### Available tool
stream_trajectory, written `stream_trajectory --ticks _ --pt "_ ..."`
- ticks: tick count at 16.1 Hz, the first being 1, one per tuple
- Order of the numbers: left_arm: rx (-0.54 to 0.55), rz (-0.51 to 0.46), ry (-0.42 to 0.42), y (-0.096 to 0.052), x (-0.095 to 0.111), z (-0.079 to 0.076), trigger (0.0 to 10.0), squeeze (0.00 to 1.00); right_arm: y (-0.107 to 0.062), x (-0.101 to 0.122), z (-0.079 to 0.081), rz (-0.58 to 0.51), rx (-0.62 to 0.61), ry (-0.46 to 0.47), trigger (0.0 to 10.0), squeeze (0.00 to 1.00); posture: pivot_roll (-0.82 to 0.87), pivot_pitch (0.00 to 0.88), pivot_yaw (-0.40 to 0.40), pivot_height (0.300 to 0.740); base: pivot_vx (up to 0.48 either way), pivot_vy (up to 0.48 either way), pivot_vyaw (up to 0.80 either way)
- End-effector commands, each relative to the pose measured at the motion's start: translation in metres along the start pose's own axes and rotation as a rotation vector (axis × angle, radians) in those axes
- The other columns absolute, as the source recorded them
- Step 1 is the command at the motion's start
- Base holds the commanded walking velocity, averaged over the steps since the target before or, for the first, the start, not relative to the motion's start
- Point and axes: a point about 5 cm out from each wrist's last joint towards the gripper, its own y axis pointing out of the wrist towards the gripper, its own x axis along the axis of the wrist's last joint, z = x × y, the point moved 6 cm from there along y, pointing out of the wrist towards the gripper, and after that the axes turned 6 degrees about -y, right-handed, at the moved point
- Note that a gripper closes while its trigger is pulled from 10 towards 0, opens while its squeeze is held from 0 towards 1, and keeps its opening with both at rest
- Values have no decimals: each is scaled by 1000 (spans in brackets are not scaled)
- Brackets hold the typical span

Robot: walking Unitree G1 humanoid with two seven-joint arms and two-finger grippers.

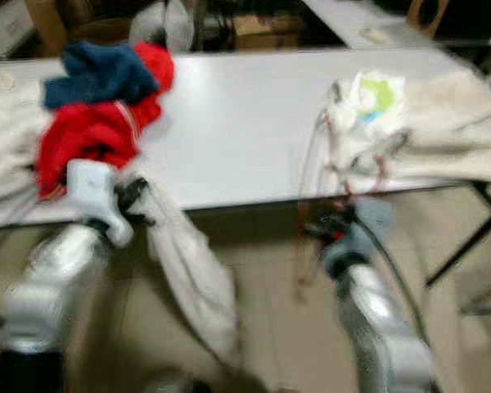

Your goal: Hang hanger

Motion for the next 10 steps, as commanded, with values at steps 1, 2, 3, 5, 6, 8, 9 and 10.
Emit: stream_trajectory --ticks 1,2,3,5,6,8,9,10 --pt "19 -32 24 -2 11 7 10000 0 0 7 4 -27 10 -8 10000 0 89 48 18 740 0 458 0" --pt "18 -32 24 -2 11 6 10000 0 1 8 4 -29 16 -20 10000 0 89 47 18 740 0 454 0" --pt "18 -32 24 -2 11 6 10000 0 1 7 4 -28 19 -31 10000 0 88 47 19 740 0 458 0" --pt "21 -39 26 -2 12 6 10000 0 1 6 6 -24 35 -30 10000 0 88 47 20 740 0 221 0" --pt "21 -42 28 -3 12 6 10000 0 1 6 5 -24 35 -31 10000 0 88 47 20 740 0 0 0" --pt "17 -46 -6 -3 13 4 10000 0 1 5 4 -27 38 -115 10000 0 85 47 16 740 0 0 0" --pt "6 -50 7 -4 13 2 10000 0 1 5 3 -26 45 -121 10000 0 80 43 17 740 0 0 0" --pt "-10 -54 20 -3 13 -1 10000 0 2 8 4 -35 57 -110 10000 0 76 42 21 740 0 0 0"
